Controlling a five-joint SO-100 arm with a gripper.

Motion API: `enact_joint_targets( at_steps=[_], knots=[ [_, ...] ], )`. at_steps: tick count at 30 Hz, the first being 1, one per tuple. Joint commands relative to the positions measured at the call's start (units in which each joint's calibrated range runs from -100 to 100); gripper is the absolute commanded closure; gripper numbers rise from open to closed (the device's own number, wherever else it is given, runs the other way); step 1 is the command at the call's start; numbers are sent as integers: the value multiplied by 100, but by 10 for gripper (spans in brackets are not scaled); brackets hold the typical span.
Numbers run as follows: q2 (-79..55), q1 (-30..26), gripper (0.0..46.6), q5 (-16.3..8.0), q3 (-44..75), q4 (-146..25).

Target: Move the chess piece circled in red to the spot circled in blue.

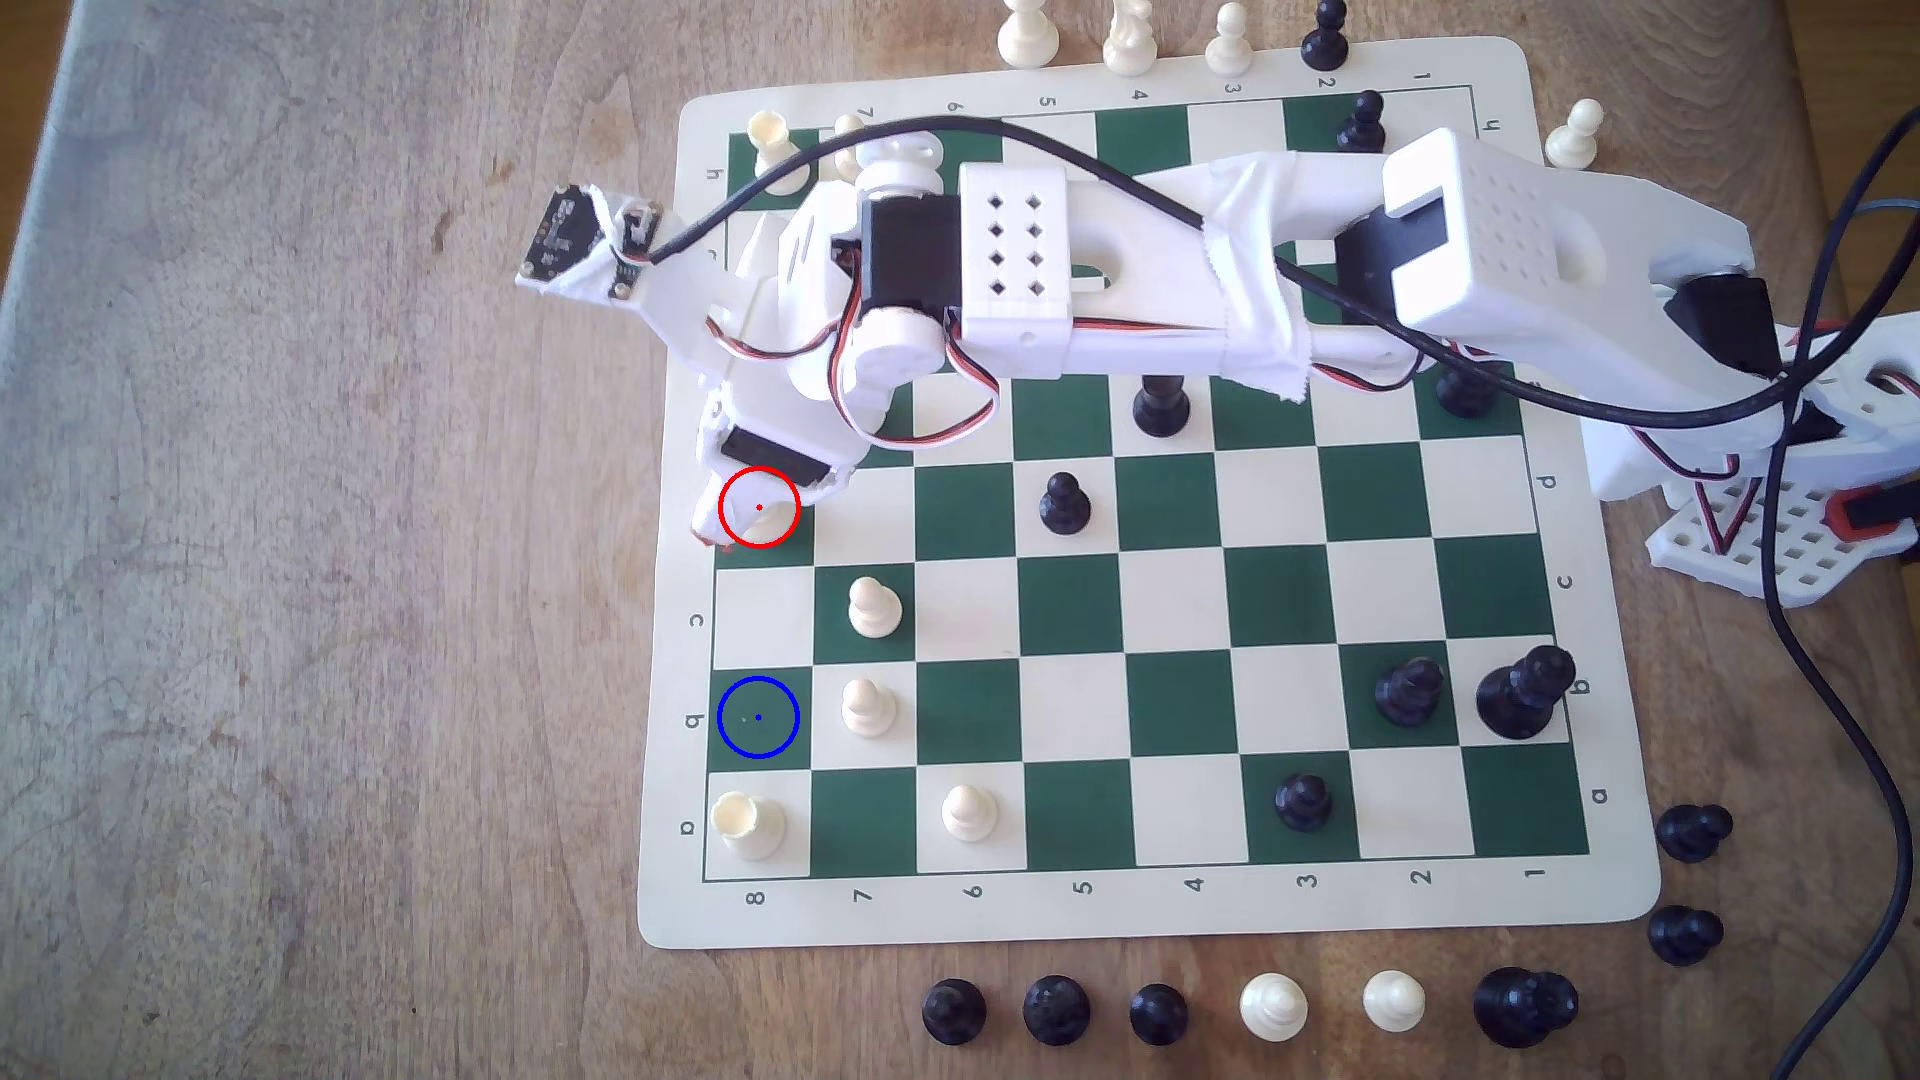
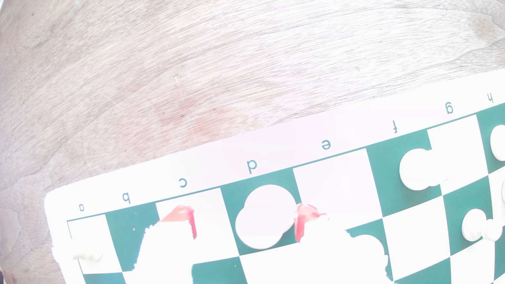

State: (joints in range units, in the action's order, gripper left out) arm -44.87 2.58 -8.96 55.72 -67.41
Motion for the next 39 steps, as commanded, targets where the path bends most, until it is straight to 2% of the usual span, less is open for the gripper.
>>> enact_joint_targets(
  at_steps=[1,16,26,39],
  knots=[
    [259,-43,271,10,476,58],
    [183,-59,282,0,476,140],
    [183,-66,354,20,476,164],
    [208,-74,416,39,476,132]
  ],
)
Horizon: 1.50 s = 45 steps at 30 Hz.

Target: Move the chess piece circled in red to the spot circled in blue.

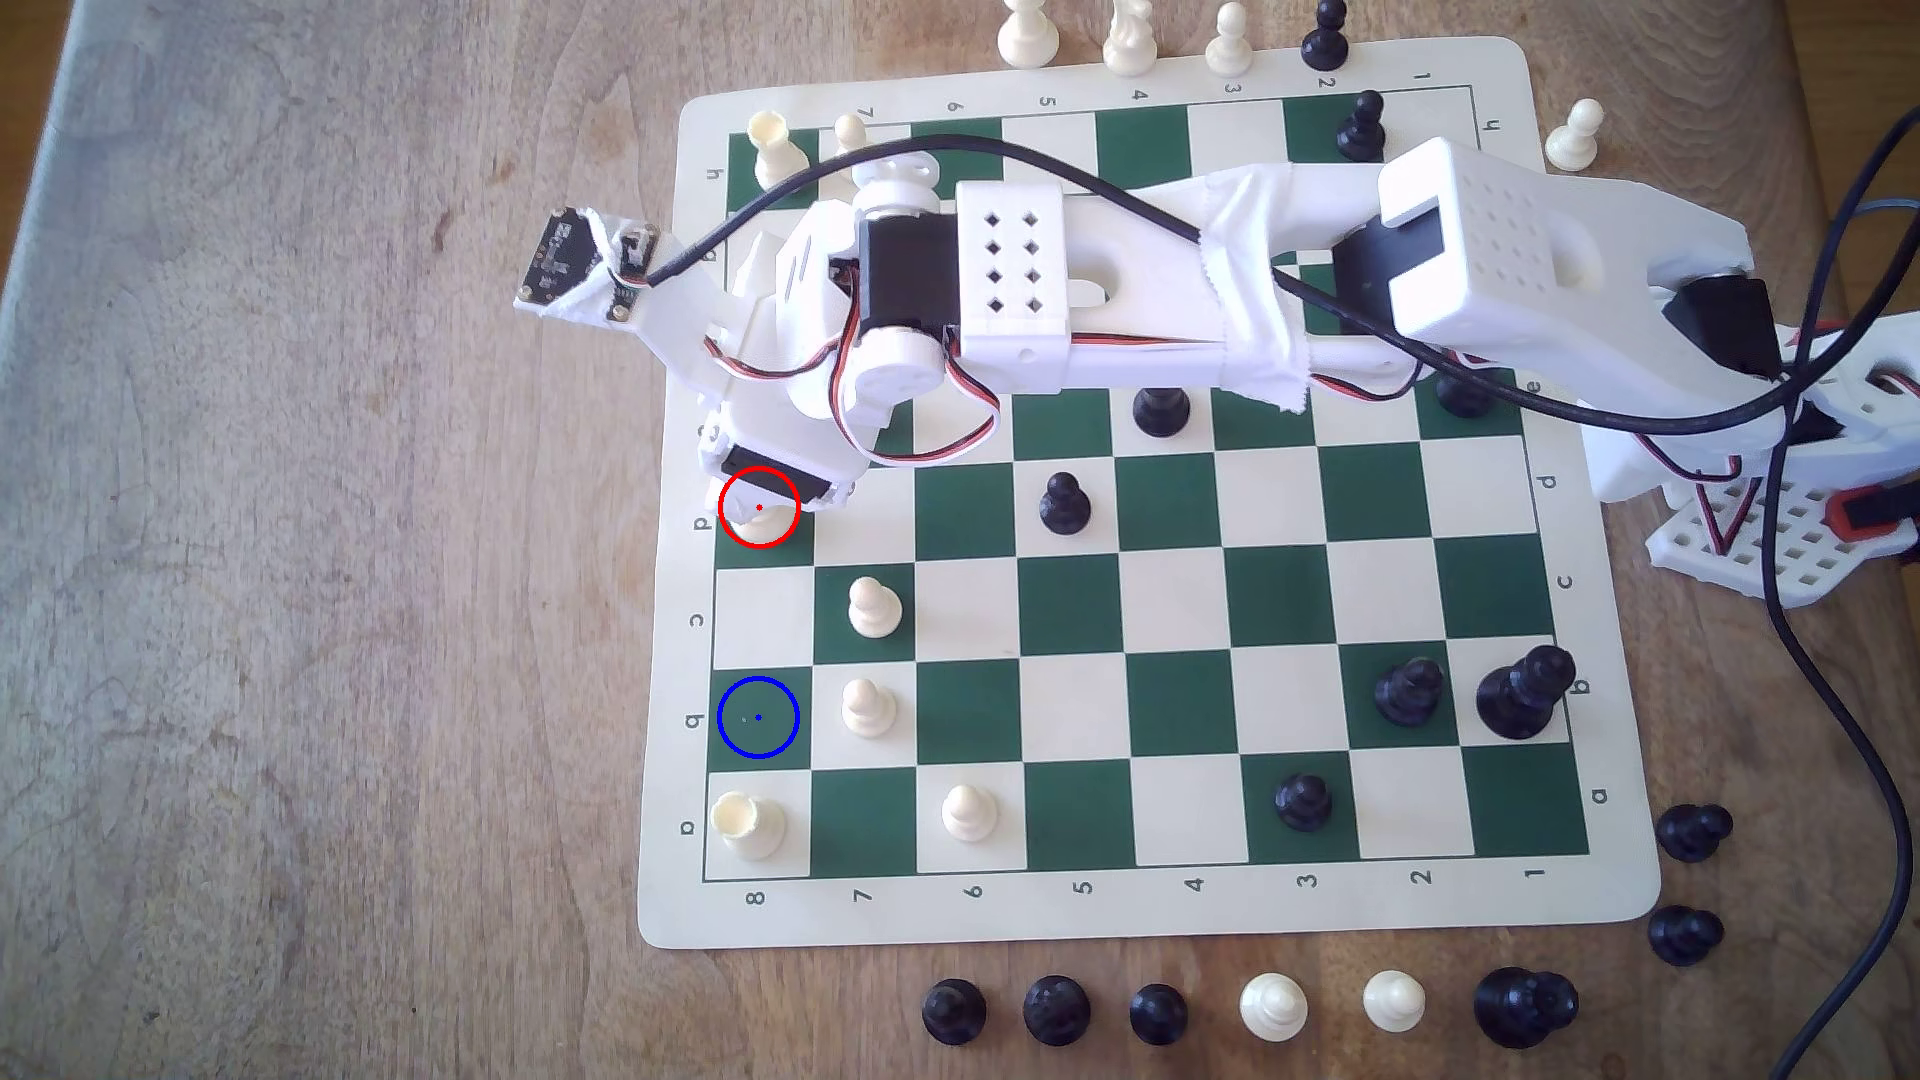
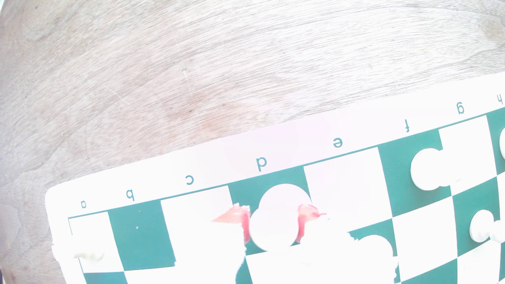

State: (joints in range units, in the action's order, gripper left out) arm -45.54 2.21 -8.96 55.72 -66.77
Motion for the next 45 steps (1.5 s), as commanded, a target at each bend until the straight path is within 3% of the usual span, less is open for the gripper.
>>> enact_joint_targets(
  at_steps=[1,17,22,35,45],
  knots=[
    [301,-37,418,39,476,60],
    [1693,-84,424,39,421,-612],
    [1931,-382,424,5,412,-645],
    [1472,-1054,424,-176,439,-333],
    [708,-1062,423,-254,593,-47]
  ],
)
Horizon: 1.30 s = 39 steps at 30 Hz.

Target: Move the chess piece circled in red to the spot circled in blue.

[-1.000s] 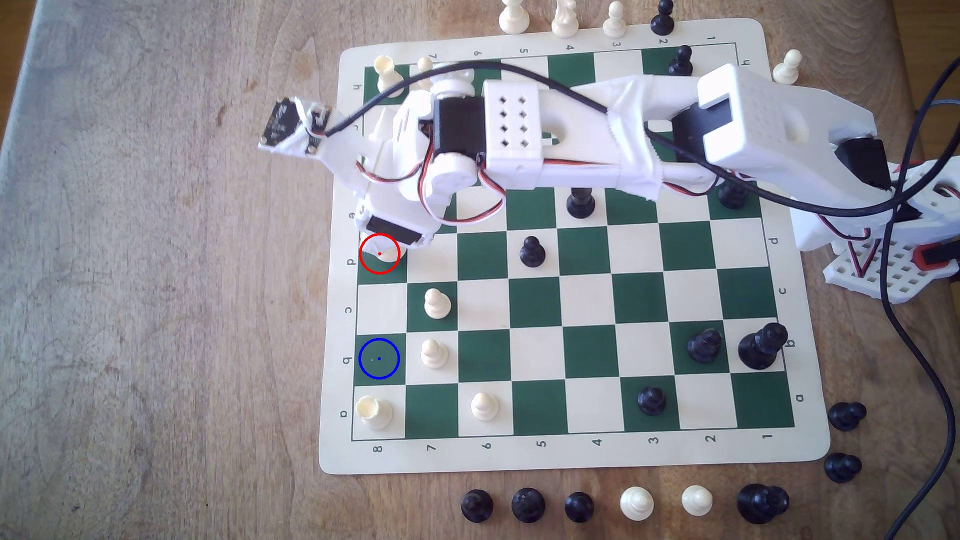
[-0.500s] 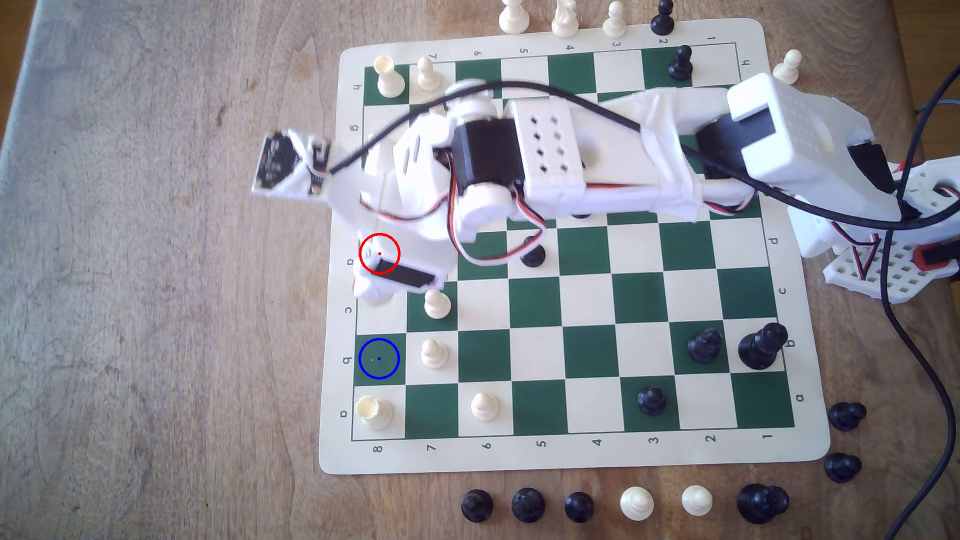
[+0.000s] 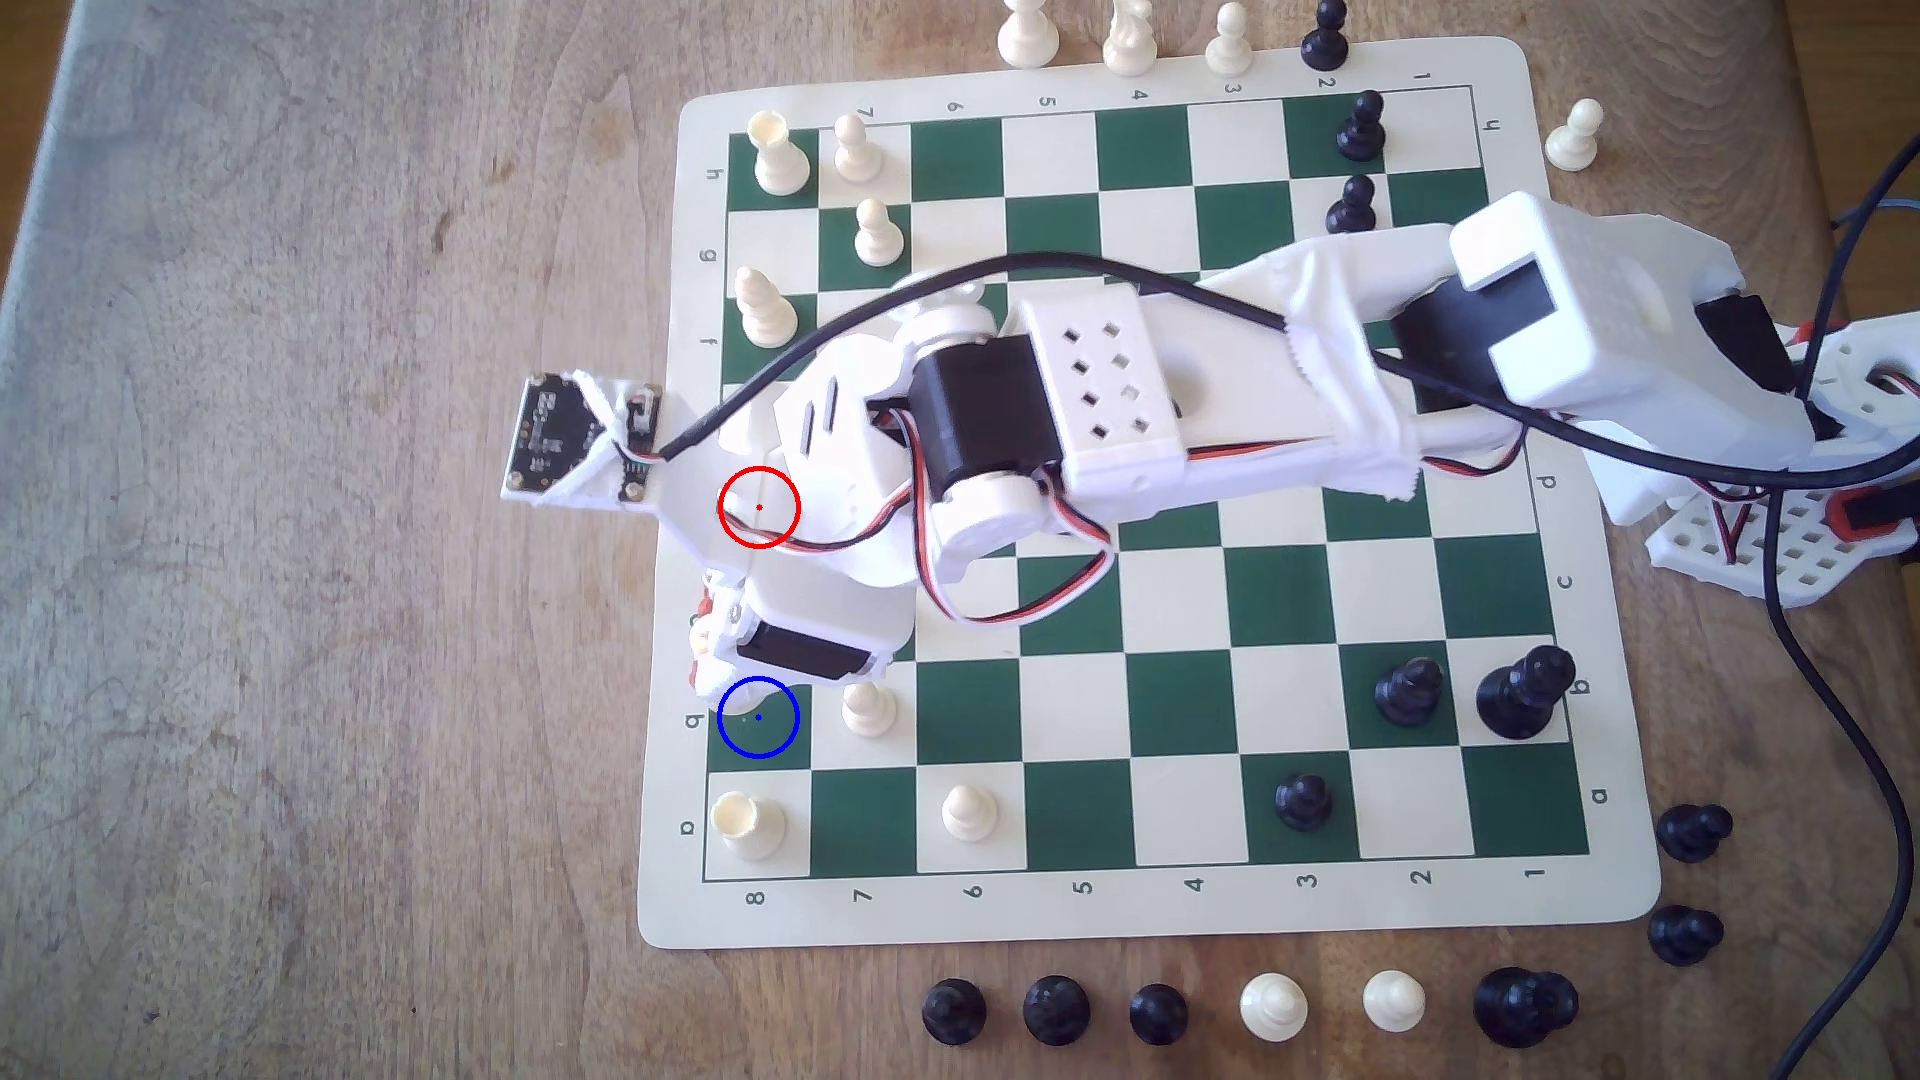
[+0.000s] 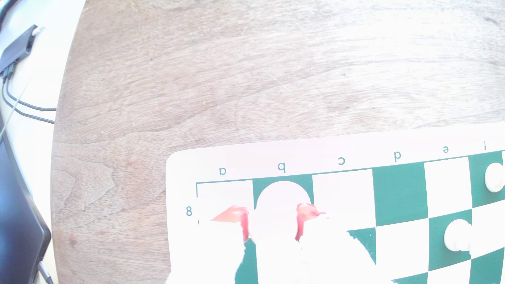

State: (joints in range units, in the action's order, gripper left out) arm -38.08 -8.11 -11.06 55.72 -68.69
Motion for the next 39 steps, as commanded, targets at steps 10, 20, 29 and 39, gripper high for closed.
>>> enact_joint_targets(
  at_steps=[10,20,29,39],
  knots=[
    [-309,-139,423,-103,602,390],
    [-530,-69,424,-63,602,480],
    [-606,-6,424,-44,612,538],
    [-632,2,422,-5,612,529]
  ],
)
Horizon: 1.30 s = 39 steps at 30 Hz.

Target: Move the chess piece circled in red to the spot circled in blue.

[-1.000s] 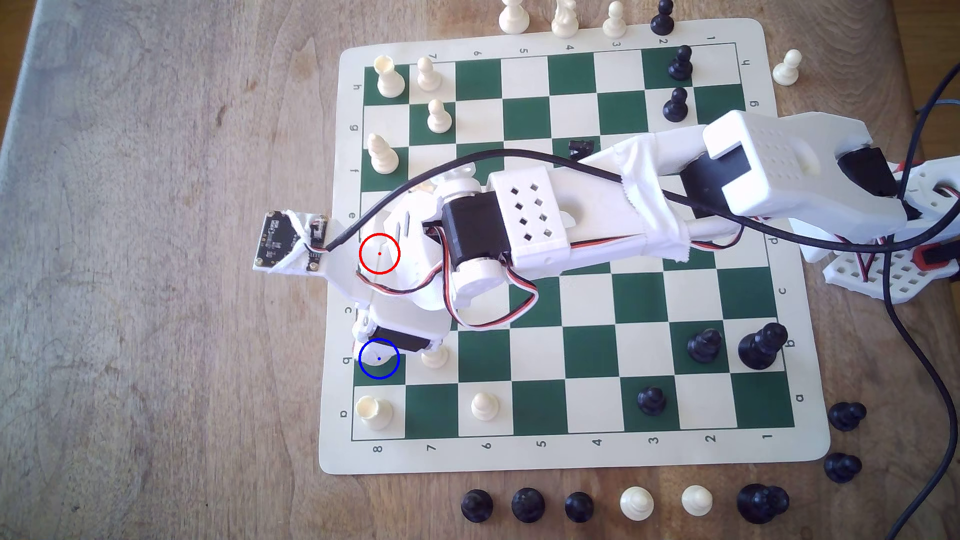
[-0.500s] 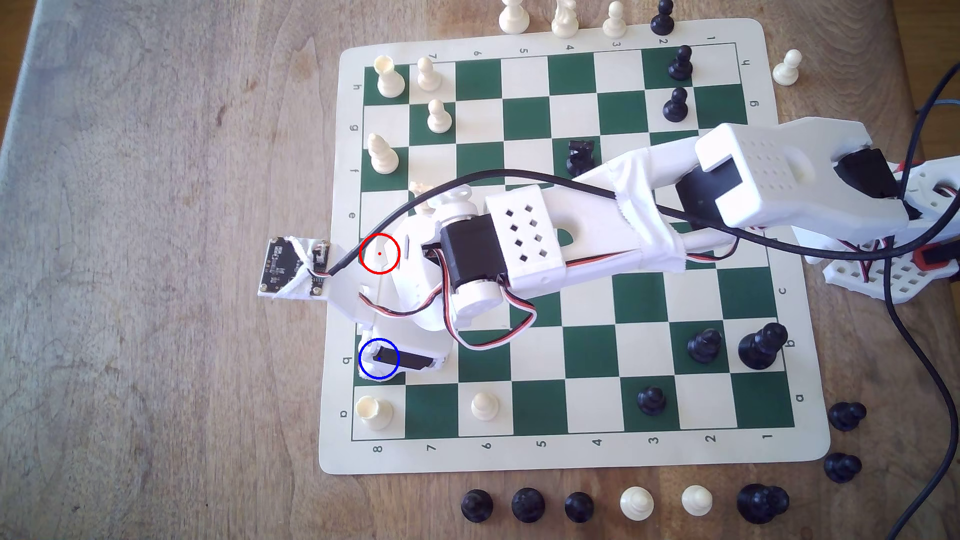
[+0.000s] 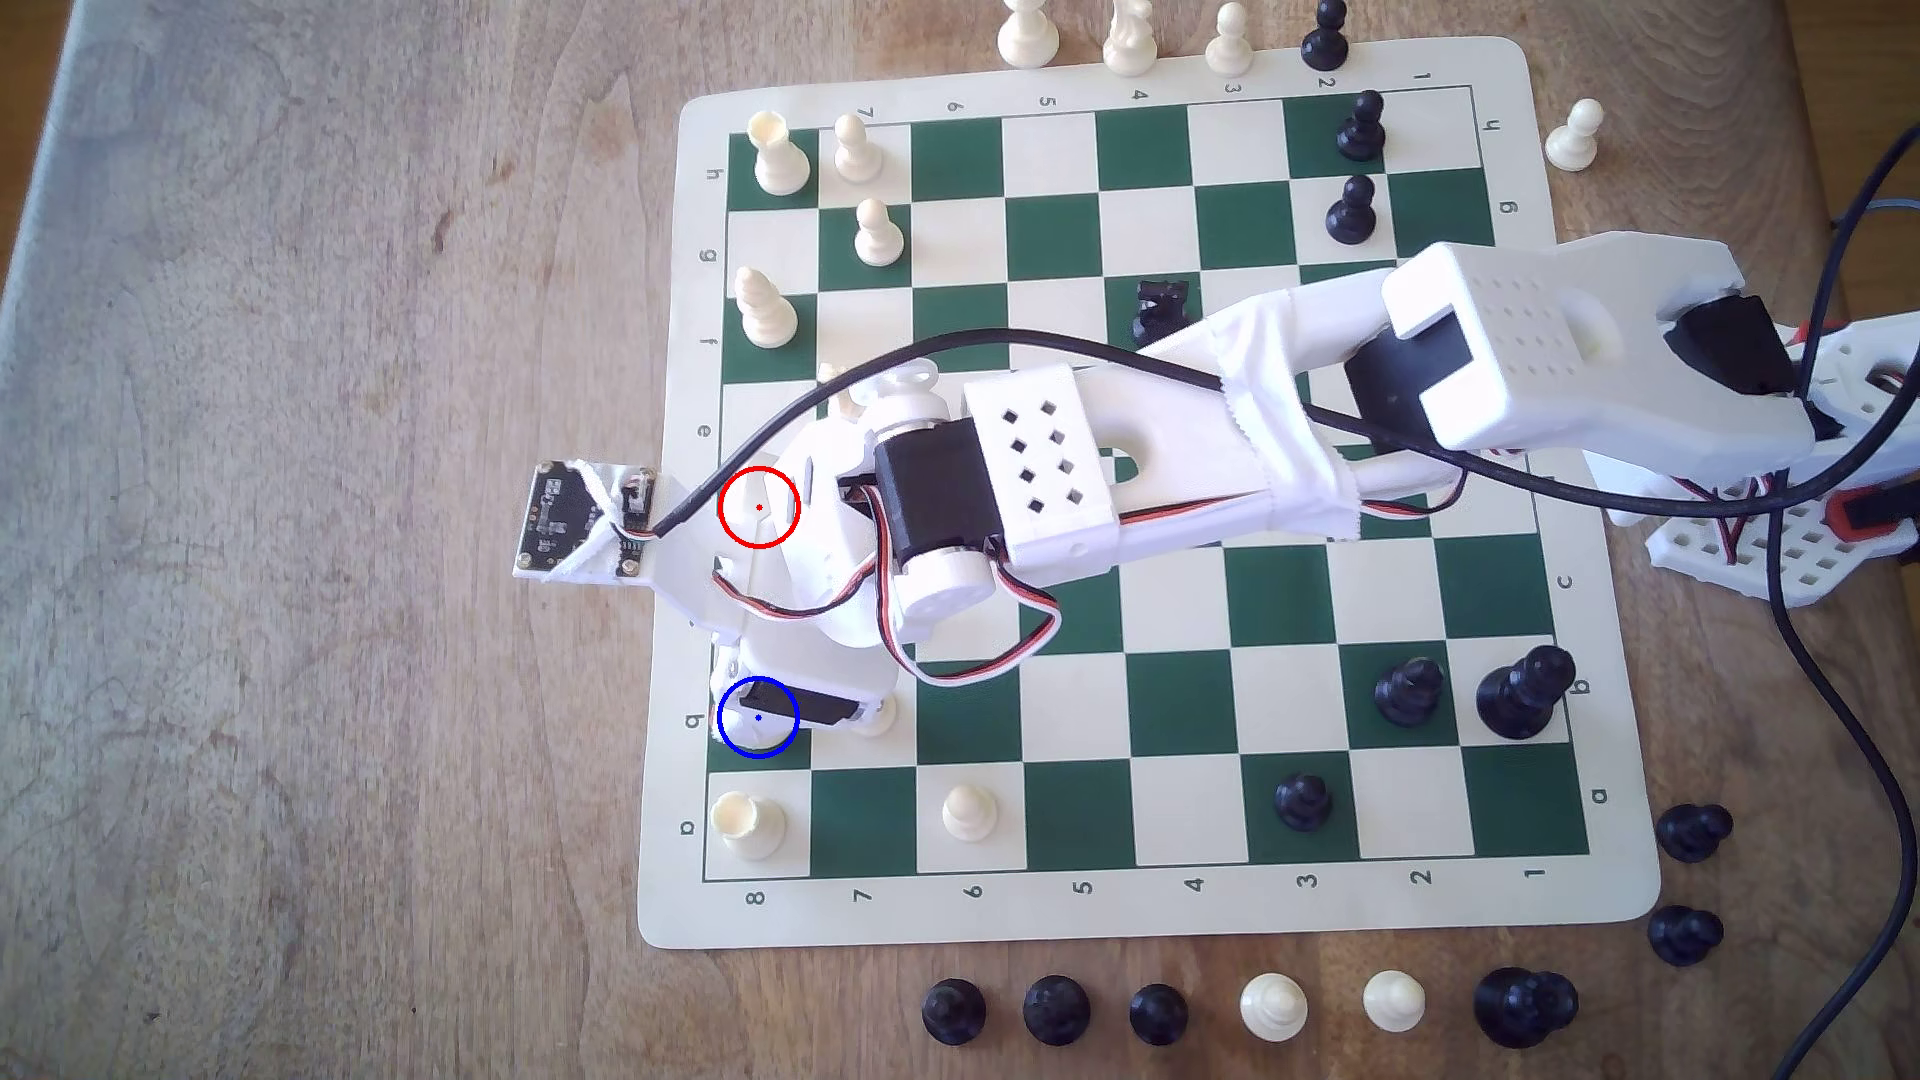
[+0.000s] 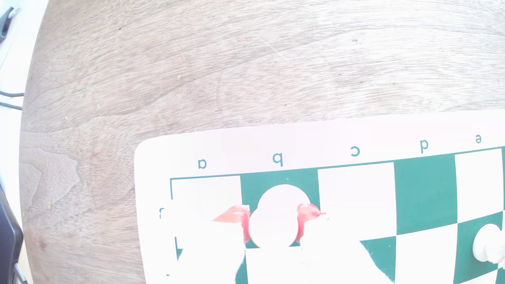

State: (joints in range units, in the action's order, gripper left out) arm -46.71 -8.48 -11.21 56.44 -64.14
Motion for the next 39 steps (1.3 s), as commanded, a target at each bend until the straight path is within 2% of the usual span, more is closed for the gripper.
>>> enact_joint_targets(
  at_steps=[1,4,9,11,23,29,39],
  knots=[
    [231,31,421,10,521,75],
    [223,31,417,10,494,75],
    [223,31,351,10,485,83],
    [223,46,342,10,485,83],
    [223,78,327,20,485,51],
    [214,54,293,24,467,34],
    [325,148,289,39,421,-56]
  ],
)
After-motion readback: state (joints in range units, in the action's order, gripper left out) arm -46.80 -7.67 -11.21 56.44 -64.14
